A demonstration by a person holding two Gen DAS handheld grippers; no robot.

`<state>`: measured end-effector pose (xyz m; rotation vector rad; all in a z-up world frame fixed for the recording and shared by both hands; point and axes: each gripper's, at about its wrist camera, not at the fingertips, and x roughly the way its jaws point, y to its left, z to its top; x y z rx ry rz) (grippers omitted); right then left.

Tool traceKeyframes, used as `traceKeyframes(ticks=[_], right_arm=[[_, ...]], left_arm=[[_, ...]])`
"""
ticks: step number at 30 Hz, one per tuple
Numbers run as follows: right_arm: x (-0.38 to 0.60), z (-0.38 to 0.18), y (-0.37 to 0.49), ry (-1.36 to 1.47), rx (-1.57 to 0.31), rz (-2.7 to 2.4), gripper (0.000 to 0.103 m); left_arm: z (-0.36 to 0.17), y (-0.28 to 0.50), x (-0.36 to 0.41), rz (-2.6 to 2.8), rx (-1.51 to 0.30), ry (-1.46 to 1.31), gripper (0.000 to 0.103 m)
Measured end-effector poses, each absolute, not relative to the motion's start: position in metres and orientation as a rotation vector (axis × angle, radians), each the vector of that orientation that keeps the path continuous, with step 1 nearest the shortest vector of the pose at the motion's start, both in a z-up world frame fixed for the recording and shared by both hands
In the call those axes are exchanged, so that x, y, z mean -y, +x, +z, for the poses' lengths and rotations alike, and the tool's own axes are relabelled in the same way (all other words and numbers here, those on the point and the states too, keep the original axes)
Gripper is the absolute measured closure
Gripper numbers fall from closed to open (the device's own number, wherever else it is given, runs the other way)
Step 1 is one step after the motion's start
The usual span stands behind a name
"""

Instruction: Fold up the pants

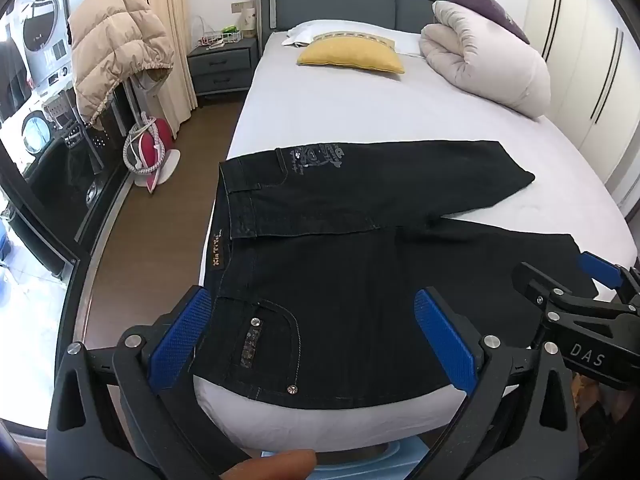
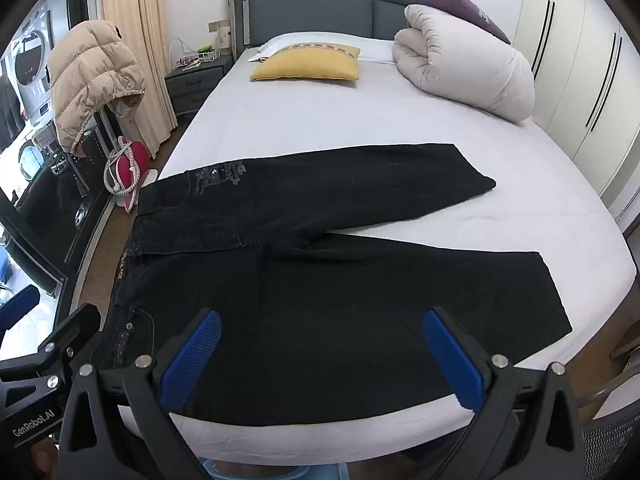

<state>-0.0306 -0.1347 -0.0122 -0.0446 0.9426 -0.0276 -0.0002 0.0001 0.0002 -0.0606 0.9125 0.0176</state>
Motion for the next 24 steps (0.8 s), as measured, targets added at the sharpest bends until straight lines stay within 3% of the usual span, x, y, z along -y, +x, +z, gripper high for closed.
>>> traceKeyframes(ticks=[24], right_arm=[[0.131, -0.020, -0.029, -0.045, -0.960, -0.028, 0.000]], left_arm=[[-0.012, 0.005, -0.004, 0.025, -0.942, -0.064, 0.000]])
